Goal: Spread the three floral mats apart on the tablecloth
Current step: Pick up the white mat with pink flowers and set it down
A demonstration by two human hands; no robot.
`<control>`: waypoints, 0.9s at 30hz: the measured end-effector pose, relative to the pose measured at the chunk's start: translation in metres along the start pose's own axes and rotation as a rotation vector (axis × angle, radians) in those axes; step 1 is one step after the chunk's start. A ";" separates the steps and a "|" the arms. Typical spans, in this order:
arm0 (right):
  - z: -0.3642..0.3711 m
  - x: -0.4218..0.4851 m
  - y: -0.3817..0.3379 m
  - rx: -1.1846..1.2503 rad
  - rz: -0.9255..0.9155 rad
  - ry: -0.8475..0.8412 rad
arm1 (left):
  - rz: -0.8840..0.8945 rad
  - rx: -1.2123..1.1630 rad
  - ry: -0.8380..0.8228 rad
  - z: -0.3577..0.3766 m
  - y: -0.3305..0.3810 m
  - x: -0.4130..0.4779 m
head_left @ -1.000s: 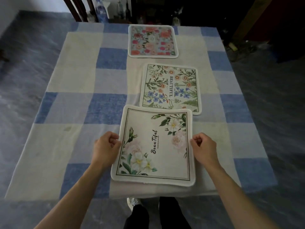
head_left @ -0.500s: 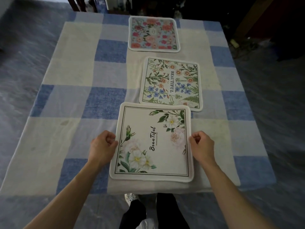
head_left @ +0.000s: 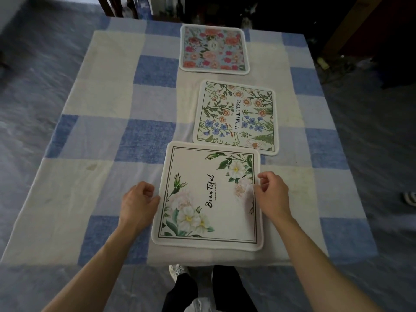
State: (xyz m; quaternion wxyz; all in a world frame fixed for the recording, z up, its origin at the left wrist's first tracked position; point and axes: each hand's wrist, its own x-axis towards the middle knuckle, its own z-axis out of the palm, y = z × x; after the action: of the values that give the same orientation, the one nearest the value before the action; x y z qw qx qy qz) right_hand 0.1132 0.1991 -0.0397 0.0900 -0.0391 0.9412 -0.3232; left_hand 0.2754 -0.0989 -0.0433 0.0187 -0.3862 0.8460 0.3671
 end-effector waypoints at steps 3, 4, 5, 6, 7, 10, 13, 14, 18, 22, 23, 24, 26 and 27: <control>-0.002 0.005 -0.014 0.034 -0.052 -0.017 | -0.009 -0.005 0.019 -0.002 -0.003 -0.009; -0.003 0.008 -0.019 0.050 -0.068 -0.022 | -0.022 -0.005 0.029 -0.002 -0.003 -0.013; -0.003 0.012 -0.023 0.062 -0.086 -0.034 | -0.038 -0.008 0.039 -0.003 -0.004 -0.017; -0.004 0.016 -0.027 0.064 -0.103 -0.053 | -0.059 -0.012 0.044 -0.004 -0.004 -0.021; -0.004 0.021 -0.029 0.051 -0.121 -0.076 | -0.087 -0.018 0.049 -0.004 -0.004 -0.026; -0.003 0.042 -0.031 -0.008 -0.165 -0.138 | -0.187 -0.041 0.090 -0.003 -0.004 -0.041; -0.001 0.063 -0.029 -0.097 -0.242 -0.177 | -0.277 -0.098 0.137 0.002 -0.001 -0.056; 0.000 0.070 -0.030 -0.134 -0.264 -0.191 | -0.299 -0.107 0.139 0.005 0.001 -0.061; 0.004 0.089 -0.031 -0.265 -0.347 -0.249 | -0.353 -0.067 0.182 0.019 0.006 -0.080; 0.007 0.102 -0.034 -0.315 -0.405 -0.254 | -0.426 -0.012 0.232 0.028 0.009 -0.092; 0.008 0.104 -0.035 -0.326 -0.407 -0.251 | -0.446 -0.011 0.239 0.029 0.010 -0.092; 0.009 0.106 -0.035 -0.337 -0.403 -0.250 | -0.461 -0.019 0.242 0.029 0.011 -0.093; 0.011 0.109 -0.034 -0.358 -0.395 -0.245 | -0.469 -0.032 0.242 0.029 0.013 -0.092; 0.011 0.111 -0.033 -0.365 -0.391 -0.236 | -0.468 -0.030 0.244 0.029 0.015 -0.092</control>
State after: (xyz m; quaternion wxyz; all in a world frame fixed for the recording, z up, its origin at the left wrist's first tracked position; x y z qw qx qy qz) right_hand 0.0072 0.1518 -0.0444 0.1261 -0.2727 0.9414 -0.1530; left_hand 0.3227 -0.0153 -0.0264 -0.0047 -0.6129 0.7242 0.3161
